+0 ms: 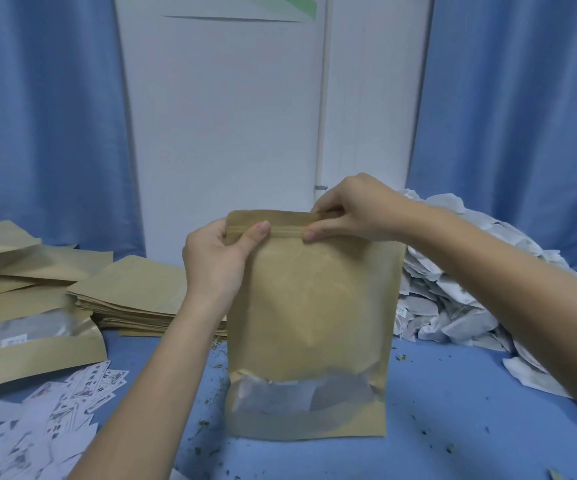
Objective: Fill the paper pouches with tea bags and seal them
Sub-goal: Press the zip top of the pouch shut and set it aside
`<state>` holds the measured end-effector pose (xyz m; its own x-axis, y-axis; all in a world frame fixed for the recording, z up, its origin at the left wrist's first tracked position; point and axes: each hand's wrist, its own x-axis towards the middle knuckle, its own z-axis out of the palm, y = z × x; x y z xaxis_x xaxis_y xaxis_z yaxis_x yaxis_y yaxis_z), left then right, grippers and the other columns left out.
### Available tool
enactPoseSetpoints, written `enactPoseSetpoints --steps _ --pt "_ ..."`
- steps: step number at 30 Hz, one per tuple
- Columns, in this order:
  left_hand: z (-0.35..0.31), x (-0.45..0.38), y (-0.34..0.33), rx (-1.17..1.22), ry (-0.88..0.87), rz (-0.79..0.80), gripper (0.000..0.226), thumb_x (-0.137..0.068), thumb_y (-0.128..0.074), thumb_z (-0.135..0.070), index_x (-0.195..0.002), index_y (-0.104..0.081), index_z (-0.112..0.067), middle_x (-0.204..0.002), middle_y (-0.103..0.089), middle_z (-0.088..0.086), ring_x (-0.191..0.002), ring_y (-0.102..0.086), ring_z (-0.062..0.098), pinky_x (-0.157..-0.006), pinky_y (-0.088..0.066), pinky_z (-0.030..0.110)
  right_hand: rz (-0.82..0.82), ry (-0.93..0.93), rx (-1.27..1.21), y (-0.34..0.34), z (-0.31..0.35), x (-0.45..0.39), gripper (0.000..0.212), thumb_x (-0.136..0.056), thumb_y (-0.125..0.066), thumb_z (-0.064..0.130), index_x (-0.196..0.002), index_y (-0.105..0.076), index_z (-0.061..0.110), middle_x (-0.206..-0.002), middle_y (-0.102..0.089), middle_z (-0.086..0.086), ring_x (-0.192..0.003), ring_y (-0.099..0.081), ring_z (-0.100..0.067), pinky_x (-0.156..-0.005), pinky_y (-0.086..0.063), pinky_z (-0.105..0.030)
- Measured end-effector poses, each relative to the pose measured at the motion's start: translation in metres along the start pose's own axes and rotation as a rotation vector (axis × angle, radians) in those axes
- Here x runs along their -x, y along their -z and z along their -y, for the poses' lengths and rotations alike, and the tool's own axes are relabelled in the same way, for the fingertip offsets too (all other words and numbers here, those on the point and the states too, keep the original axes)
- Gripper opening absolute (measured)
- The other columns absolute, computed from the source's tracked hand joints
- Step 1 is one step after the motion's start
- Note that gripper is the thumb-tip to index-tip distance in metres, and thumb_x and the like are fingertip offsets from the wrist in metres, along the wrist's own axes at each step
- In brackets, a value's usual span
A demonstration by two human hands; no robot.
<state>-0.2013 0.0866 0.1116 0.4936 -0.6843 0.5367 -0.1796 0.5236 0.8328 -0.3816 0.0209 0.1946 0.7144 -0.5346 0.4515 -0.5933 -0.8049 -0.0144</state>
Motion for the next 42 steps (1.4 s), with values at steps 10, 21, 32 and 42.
enactPoseSetpoints --steps 10,21,32,42 --pt "0.007 -0.007 0.012 0.061 -0.008 -0.024 0.018 -0.074 -0.078 -0.024 -0.059 -0.073 -0.033 -0.069 -0.072 -0.01 -0.069 -0.065 0.01 -0.072 -0.053 0.031 -0.019 0.009 0.12 0.002 -0.017 0.015 0.041 -0.084 -0.061 0.045 -0.067 -0.051 0.009 -0.059 -0.047 -0.003 -0.057 -0.039 -0.014 -0.053 -0.032 -0.005" --pt "0.011 -0.01 0.013 0.082 -0.023 -0.026 0.014 -0.074 -0.078 -0.021 -0.063 -0.07 -0.023 -0.066 -0.071 -0.01 -0.063 -0.065 0.002 -0.058 -0.051 0.015 -0.339 -0.062 0.256 -0.02 -0.036 0.023 0.063 -0.059 -0.047 0.074 -0.051 -0.018 0.019 -0.043 -0.022 0.002 -0.046 -0.028 -0.017 -0.048 -0.022 -0.022" --pt "0.072 0.019 0.042 0.152 0.423 0.28 0.058 -0.038 -0.094 -0.03 -0.087 -0.071 -0.007 -0.087 -0.074 0.011 -0.074 -0.072 0.02 -0.056 -0.054 0.023 -0.645 -0.281 -0.395 -0.061 -0.037 0.018 0.042 -0.063 -0.065 0.068 -0.071 -0.06 0.026 -0.059 -0.056 0.012 -0.058 -0.051 0.002 -0.056 -0.035 -0.009" --pt "0.062 -0.003 0.05 0.288 0.628 0.261 0.03 -0.085 -0.063 -0.034 -0.103 -0.071 -0.012 -0.099 -0.073 0.003 -0.088 -0.071 0.017 -0.061 -0.057 0.026 -0.224 -0.557 -1.377 -0.15 -0.029 0.066 0.044 -0.073 -0.066 0.037 -0.107 -0.065 0.01 -0.094 -0.074 -0.003 -0.081 -0.07 -0.015 -0.062 -0.054 -0.021"
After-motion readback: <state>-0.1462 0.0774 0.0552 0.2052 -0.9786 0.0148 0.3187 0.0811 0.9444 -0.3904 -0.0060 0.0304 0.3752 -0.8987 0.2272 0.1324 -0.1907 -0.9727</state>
